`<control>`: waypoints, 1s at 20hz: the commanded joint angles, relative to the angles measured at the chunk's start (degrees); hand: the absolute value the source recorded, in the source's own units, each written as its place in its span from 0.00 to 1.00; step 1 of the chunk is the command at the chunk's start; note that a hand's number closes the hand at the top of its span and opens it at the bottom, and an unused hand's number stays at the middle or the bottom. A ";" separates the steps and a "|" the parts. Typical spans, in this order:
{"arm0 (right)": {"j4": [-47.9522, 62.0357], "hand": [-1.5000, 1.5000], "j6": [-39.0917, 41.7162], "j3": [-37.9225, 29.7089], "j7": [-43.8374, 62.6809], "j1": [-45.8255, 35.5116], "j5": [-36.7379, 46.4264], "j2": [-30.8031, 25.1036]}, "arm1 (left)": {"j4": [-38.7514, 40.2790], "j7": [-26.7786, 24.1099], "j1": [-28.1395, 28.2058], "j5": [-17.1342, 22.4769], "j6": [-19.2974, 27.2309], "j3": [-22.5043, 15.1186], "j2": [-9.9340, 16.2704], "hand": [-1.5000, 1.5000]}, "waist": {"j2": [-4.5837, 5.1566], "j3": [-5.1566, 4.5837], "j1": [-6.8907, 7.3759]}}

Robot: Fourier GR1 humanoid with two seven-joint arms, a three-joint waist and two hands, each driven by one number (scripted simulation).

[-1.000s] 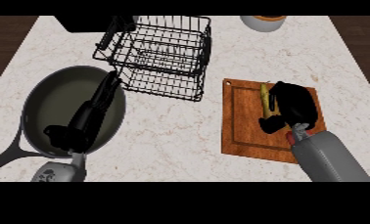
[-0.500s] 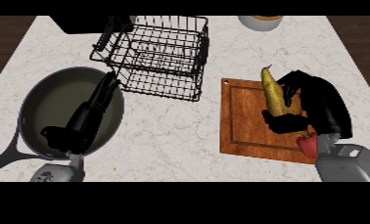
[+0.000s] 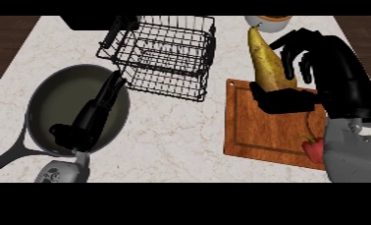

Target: Pick the pear from the cutting board and place it in the tiered basket

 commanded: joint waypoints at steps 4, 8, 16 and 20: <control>10.84 1.00 1.39 -3.30 8.85 -20.53 -0.95 5.92 | 5.86 2.66 -3.16 0.45 -1.43 1.57 0.01 0.50 | 0.86 -0.60 0.54; 21.78 1.00 0.60 -4.03 12.42 -31.79 0.45 9.60 | 2.89 2.67 -0.20 1.06 -2.93 1.06 0.64 0.50 | 0.88 -0.62 1.42; 44.57 1.00 -4.08 -6.92 5.19 -43.06 1.21 13.94 | 3.65 0.32 0.87 -2.40 -0.26 -1.59 -3.13 0.50 | 1.22 -0.61 1.94; 55.89 1.00 -11.91 -5.49 2.52 -47.12 1.14 14.84 | 3.23 1.20 -0.22 -1.37 -2.61 -0.43 -1.42 0.50 | 1.40 -0.63 2.75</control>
